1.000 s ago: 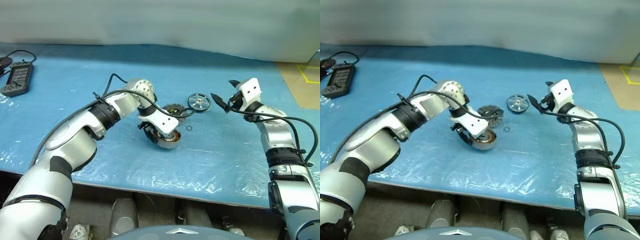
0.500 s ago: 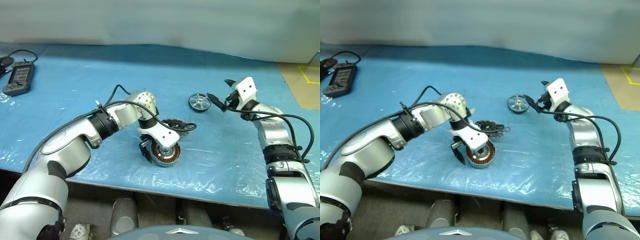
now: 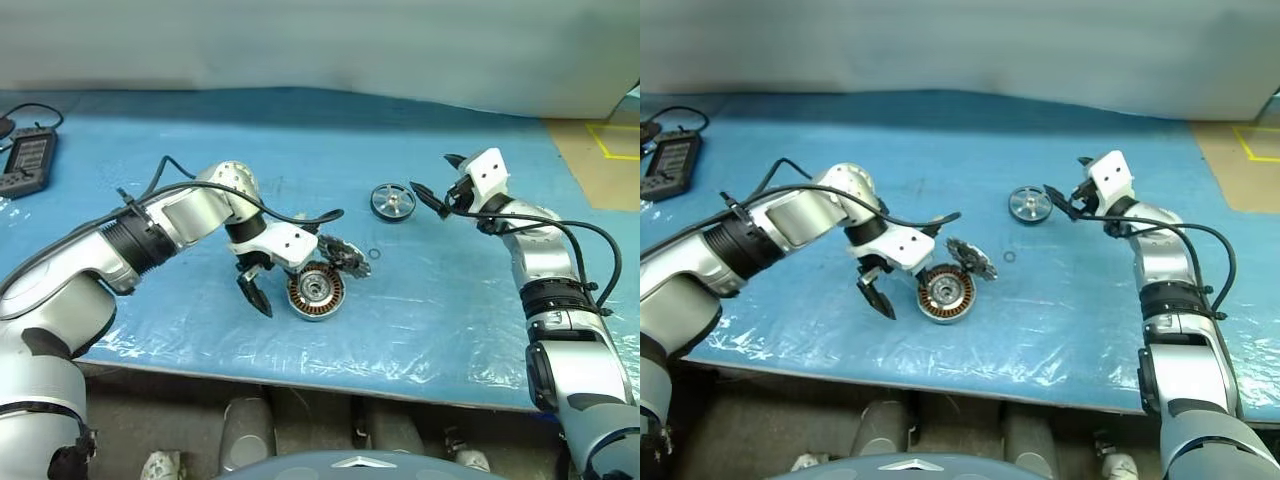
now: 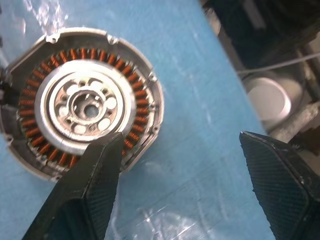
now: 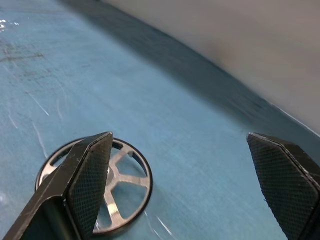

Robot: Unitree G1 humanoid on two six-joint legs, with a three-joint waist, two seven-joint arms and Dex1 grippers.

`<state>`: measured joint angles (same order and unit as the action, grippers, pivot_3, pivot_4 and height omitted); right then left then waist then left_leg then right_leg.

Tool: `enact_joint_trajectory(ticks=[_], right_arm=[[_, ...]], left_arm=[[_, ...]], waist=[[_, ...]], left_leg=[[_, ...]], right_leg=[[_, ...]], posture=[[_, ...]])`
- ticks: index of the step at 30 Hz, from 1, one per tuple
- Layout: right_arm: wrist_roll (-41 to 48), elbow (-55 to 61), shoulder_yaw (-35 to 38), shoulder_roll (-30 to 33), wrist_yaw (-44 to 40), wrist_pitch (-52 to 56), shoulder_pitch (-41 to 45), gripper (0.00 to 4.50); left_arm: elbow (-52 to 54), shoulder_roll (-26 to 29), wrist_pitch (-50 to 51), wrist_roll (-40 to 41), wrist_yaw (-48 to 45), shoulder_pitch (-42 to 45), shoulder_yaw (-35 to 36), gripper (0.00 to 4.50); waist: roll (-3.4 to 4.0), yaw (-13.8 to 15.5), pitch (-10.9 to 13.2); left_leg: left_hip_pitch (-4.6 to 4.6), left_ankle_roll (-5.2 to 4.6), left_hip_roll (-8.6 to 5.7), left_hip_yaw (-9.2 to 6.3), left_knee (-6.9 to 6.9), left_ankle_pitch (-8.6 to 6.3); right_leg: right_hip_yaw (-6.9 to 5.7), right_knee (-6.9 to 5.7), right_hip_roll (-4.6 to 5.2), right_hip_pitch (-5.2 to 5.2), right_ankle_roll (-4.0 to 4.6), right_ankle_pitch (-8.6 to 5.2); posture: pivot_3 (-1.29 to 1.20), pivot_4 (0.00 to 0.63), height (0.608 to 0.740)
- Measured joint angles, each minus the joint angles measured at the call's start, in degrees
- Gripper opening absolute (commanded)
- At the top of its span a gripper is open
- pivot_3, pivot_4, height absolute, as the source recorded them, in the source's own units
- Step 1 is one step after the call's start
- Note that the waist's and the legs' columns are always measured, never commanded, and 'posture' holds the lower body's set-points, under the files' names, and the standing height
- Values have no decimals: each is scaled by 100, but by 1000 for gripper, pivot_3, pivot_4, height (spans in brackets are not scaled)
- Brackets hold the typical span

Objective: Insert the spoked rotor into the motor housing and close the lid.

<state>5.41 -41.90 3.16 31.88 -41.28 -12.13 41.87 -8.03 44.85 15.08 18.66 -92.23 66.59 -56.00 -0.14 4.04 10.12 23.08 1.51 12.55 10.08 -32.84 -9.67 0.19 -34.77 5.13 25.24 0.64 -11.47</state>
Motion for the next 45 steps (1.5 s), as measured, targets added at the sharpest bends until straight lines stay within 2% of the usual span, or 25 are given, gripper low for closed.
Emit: enact_joint_trajectory(ticks=[4, 9, 13, 15, 17, 19, 23, 26, 29, 33, 37, 45], right_arm=[[-18, -51, -47, -65, -23, -65, 112, 4500], [-20, -159, -46, -50, -77, -96, 120, 4500], [18, 2, -35, -54, -217, -56, 41, 4500], [177, 277, 26, -72, -311, 86, -171, 4500], [312, 555, 66, -141, -393, 283, -383, 4500], [392, 909, 65, -224, -417, 465, -583, 4500], [480, 1433, 83, -224, -397, 746, -969, 4500], [730, 2132, 178, -219, -425, 1161, -1524, 4500], [945, 2813, 219, -220, -481, 1588, -1975, 4500], [1046, 3469, 218, -177, -478, 1997, -2352, 4500], [1065, 3931, 147, -158, -511, 2269, -2598, 4500], [976, 4505, -419, -194, -534, 2661, -2906, 4500]], left_arm=[[416, 440, 150, 519, 1, -182, 121, 3868], [581, 1493, -227, 956, 0, -586, 153, 3868], [311, 1599, -400, 1260, 0, -745, 460, 3868], [236, 1383, -247, 1410, 15, -790, 875, 3868], [78, 815, 77, 1538, 202, -791, 1456, 3868], [-91, 153, 303, 1649, 638, -901, 2117, 3868], [-185, -339, 424, 1575, 1768, -1429, 3208, 3868], [407, -586, 523, 1615, 2769, -2397, 4122, 3868], [1019, -859, 606, 1663, 3419, -3435, 4590, 3868], [1532, -999, 652, 1915, 3777, -4592, 5317, 3868], [1615, -863, 568, 1773, 3680, -5207, 5551, 3868], [1609, -1540, -507, 1239, 3372, -5960, 5314, 3868]], waist=[[3, -4, 2], [11, -17, 6], [13, 39, 8], [12, 85, 7], [13, 142, 7], [13, 139, 7], [13, 53, 7], [17, -8, 5], [16, -18, 5], [14, -8, 6], [15, -7, 6], [14, -6, 4]], left_leg=[[-3, 1, 3, 0, 0, 0], [-4, 8, 15, 2, -1, -2], [1, 8, 9, 3, -14, -2], [0, 8, 5, 2, -18, -2], [-2, 8, -2, 2, -26, -2], [-2, 7, -6, 2, -36, -2], [-9, 7, 11, -4, -34, -2], [-6, 7, 15, -5, -22, -2], [3, 9, 15, -5, -21, -4], [-5, 8, 21, -6, -21, -5], [-46, 3, 14, -3, -18, -9], [-58, 6, 17, -2, 5, -7]], right_leg=[[0, -2, -1, 0, 0, 0], [0, -5, -10, 5, 0, 0], [0, -8, -3, 1, 0, 0], [0, -7, 0, -5, 0, 0], [1, -14, 0, -8, 0, 0], [1, -19, 2, -8, 0, 0], [1, -26, -8, -8, 0, 0], [0, -14, -11, -7, 0, 0], [-3, -8, -10, -3, 0, 0], [-5, -10, -12, -5, -1, -1], [-1, -8, -3, -40, -7, -5], [-1, 4, -4, -48, -12, -8]], posture=[[0, 150, 740], [0, 150, 740], [0, 150, 740], [0, 150, 740], [0, 150, 740], [0, 150, 740], [0, 150, 740], [0, 150, 740], [0, 150, 740], [0, 150, 740], [0, 150, 740], [0, 150, 740]])
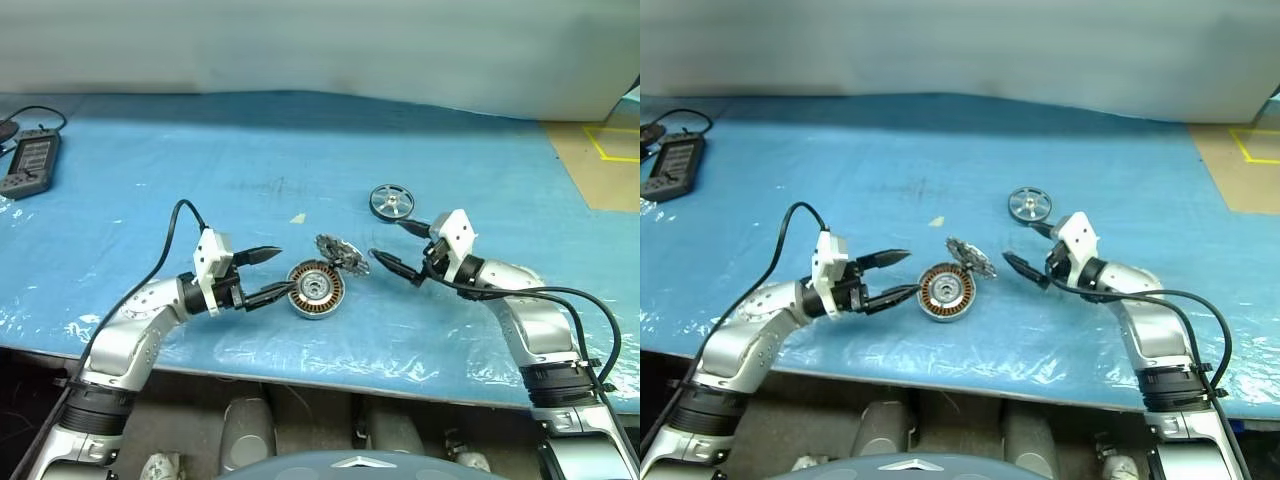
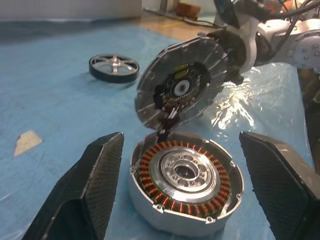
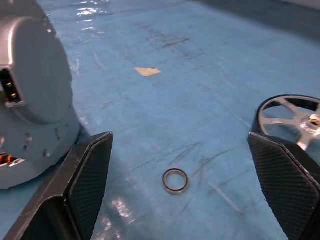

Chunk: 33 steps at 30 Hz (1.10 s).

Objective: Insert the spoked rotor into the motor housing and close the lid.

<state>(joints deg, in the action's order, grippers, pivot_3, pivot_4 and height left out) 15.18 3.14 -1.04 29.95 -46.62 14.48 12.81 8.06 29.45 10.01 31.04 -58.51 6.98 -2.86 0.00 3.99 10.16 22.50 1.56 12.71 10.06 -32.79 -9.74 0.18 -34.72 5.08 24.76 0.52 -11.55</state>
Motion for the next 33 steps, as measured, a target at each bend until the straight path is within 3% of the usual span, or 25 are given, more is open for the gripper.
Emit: enact_joint_trajectory(ticks=[11, 33], right_arm=[[-143, -73, -230, -259, 161, 40, -297, 4500], [-1059, -2338, -595, -660, 339, -1620, 832, 4500]], left_arm=[[-297, -230, -794, -225, -397, -502, 14, 3868], [-218, -624, -1408, -652, 6, -1232, -18, 3868]], waist=[[-1, -8, -1], [-4, -19, -5]], left_leg=[[-8, -19, -2, 6, 5, -12], [-44, -20, -1, 11, 4, -13]], right_leg=[[9, 0, 1, 3, -4, -3], [14, -4, 0, -27, -2, -2]], posture=[[0, 150, 740], [0, 150, 740]])
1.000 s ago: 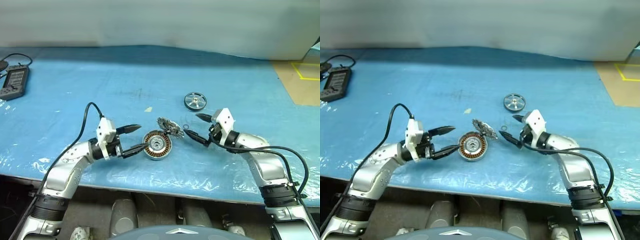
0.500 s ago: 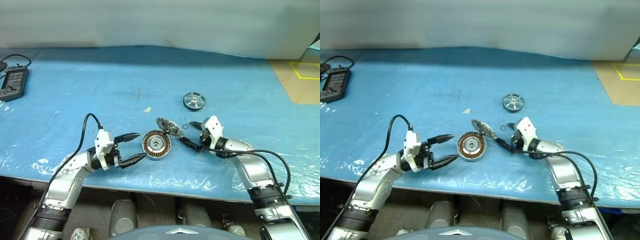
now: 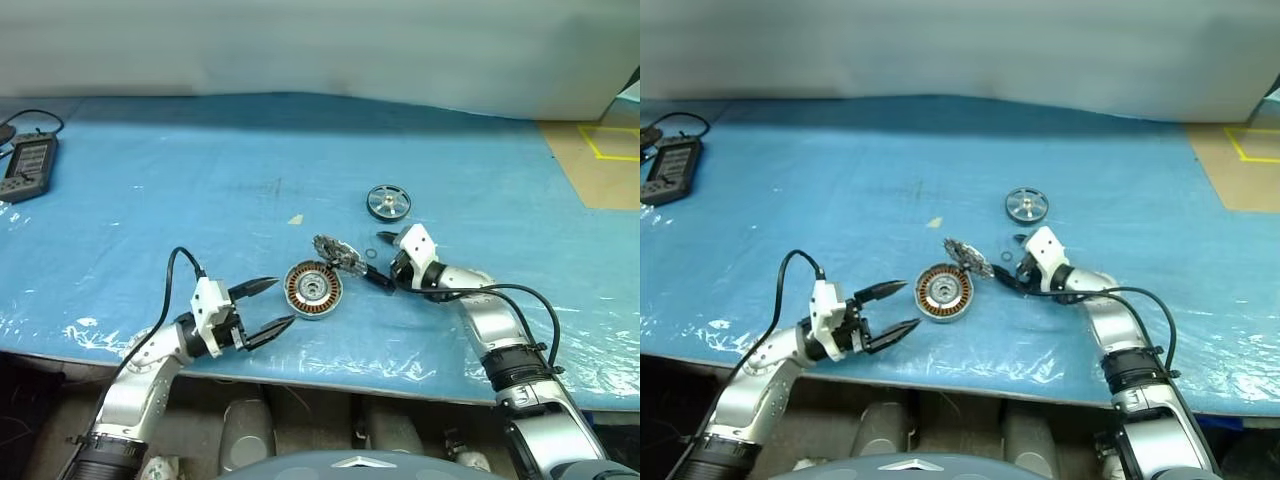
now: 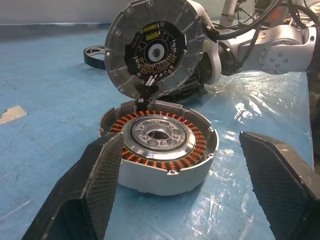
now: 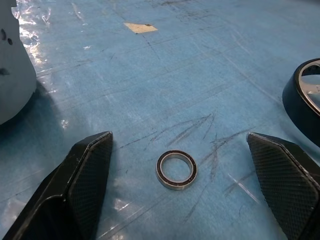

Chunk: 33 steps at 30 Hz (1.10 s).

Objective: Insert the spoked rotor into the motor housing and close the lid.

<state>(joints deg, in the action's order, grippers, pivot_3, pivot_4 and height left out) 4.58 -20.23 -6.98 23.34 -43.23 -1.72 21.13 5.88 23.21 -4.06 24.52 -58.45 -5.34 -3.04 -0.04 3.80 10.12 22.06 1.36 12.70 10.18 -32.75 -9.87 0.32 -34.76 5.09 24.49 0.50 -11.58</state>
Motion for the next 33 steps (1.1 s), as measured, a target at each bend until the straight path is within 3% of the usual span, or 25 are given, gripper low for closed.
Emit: enact_joint_trajectory(ticks=[10, 22, 32, 33], right_arm=[[-15, -481, -48, -301, -102, -75, 342, 4500], [-191, -1824, -43, -590, 200, -618, 1188, 4500], [-199, -2040, 6, -613, 179, -819, 1165, 1084], [-192, -1989, 10, -611, 161, -787, 1126, 1084]], left_arm=[[131, -122, -70, -82, 129, -120, -123, 3868], [-254, -107, -217, -165, 113, 478, -116, 3868], [-454, 26, -289, -200, 54, 602, -65, 3893], [-453, 29, -282, -200, 56, 604, -65, 3893]], waist=[[-5, -25, -4], [-6, -103, -8], [-15, -89, -25], [-19, -88, -32]], left_leg=[[-9, -1, 1, 0, 2, 0], [-11, 0, 0, 0, -2, 0], [-17, 0, 1, 0, -2, 0], [-18, -1, 1, 0, -2, 0]], right_leg=[[0, -1, -1, -8, 0, 0], [-1, -5, 0, -12, 4, 2], [-5, -1, 2, -23, 5, 1], [-5, 0, 1, -23, 5, 0]], posture=[[0, 150, 740], [0, 150, 740], [0, 150, 740], [0, 150, 740]])
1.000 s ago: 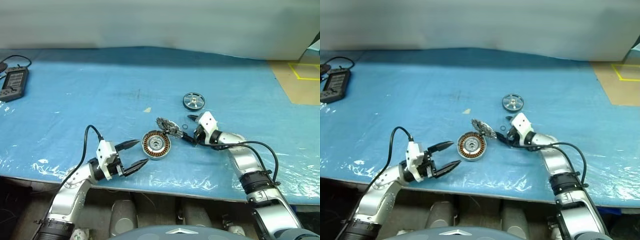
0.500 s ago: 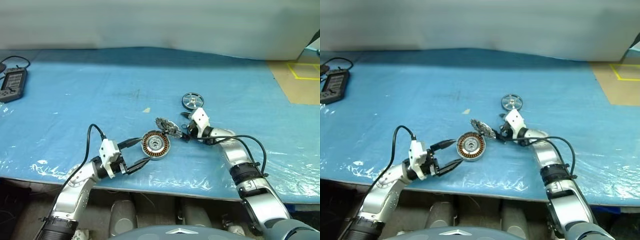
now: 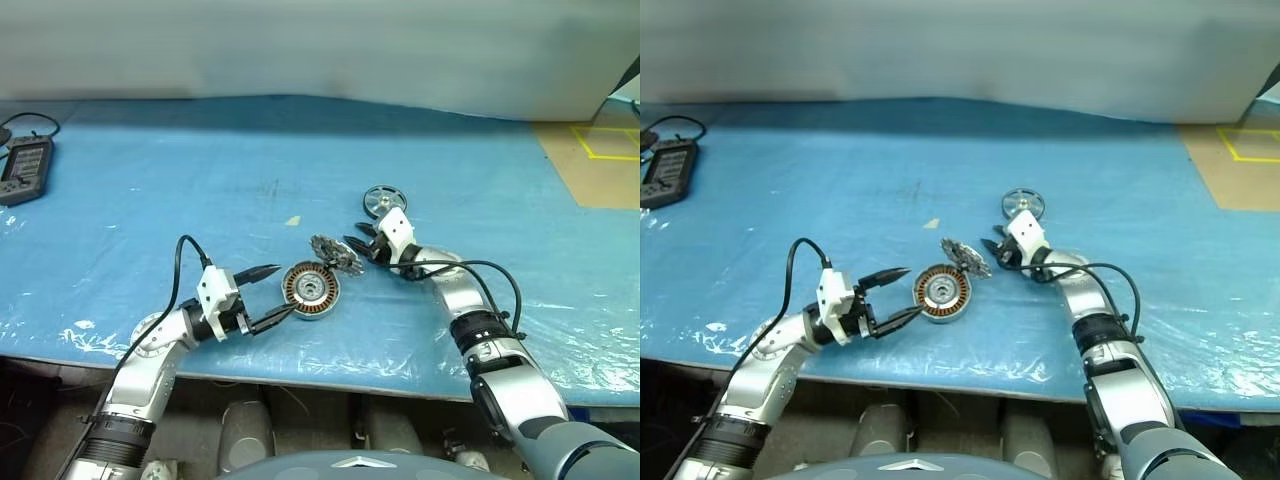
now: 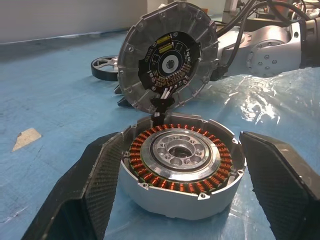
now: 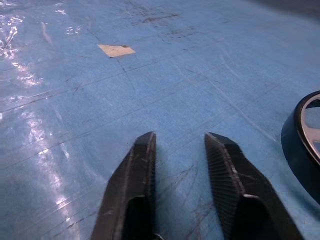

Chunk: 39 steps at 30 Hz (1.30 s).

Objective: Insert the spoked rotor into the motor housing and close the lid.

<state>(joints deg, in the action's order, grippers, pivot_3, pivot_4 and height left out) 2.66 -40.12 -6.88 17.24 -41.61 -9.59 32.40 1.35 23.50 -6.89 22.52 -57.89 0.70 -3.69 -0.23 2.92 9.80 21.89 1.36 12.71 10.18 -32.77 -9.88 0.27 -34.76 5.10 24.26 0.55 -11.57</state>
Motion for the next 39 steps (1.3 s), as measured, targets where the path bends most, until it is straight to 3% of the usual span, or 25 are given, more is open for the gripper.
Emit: enact_joint_trajectory(ticks=[8, 12, 13, 23, 31, 34, 37, 39], right_arm=[[330, 881, 182, 97, -347, 844, -510, 1084], [557, 1660, 262, 329, -530, 1385, -990, 82], [566, 1807, 280, 399, -546, 1454, -1099, 33], [641, 3126, 326, 1090, -699, 1826, -2055, 33], [1115, 3553, 486, 855, -632, 2274, -2174, 33], [1340, 3890, 644, 1050, -778, 2434, -2326, 642], [1355, 4072, 738, 1242, -860, 2426, -2569, 1650], [1353, 4113, 741, 1308, -923, 2377, -2756, 1650]], left_arm=[[27, 3, 53, 3, 3, 66, -3, 3893], [36, 14, 82, 6, -2, 97, -2, 3893], [38, 18, 90, 7, -6, 102, -1, 3893], [48, 125, 261, 73, -120, 314, -2, 3893], [-18, 118, 261, 90, -245, 363, -20, 3893], [-17, 113, 279, 90, -242, 359, -31, 3893], [-7, 109, 362, 90, -223, 360, -44, 3893], [5, 105, 395, 90, -205, 361, -48, 3893]], waist=[[-19, 34, -20], [-19, 99, -20], [-19, 112, -21], [-21, 107, -21], [-16, 95, -19], [-16, 121, -19], [-17, 116, -19], [-17, 112, -18]], left_leg=[[-9, 0, 1, -1, 6, -1], [-10, 1, 0, 0, 12, -1], [-10, 1, 0, 0, 13, -1], [-17, 1, -5, -1, 46, -1], [6, 1, -7, 3, 50, -1], [11, 2, -14, 3, 51, -1], [11, 4, -12, 3, 53, -3], [9, 5, -9, 3, 55, -3]], right_leg=[[-1, 3, -1, -7, 0, -2], [0, 9, -1, -7, -1, -3], [0, 10, -1, -7, -2, -3], [1, 23, -1, -3, -47, -30], [5, 25, -1, 21, -13, -15], [3, 28, 5, 21, -13, -21], [3, 32, 4, 20, -13, -22], [1, 32, 2, 21, -13, -24]], posture=[[0, 150, 740], [0, 150, 740], [0, 150, 740], [0, 150, 740], [0, 150, 740], [0, 150, 740], [0, 150, 740], [0, 150, 740]])
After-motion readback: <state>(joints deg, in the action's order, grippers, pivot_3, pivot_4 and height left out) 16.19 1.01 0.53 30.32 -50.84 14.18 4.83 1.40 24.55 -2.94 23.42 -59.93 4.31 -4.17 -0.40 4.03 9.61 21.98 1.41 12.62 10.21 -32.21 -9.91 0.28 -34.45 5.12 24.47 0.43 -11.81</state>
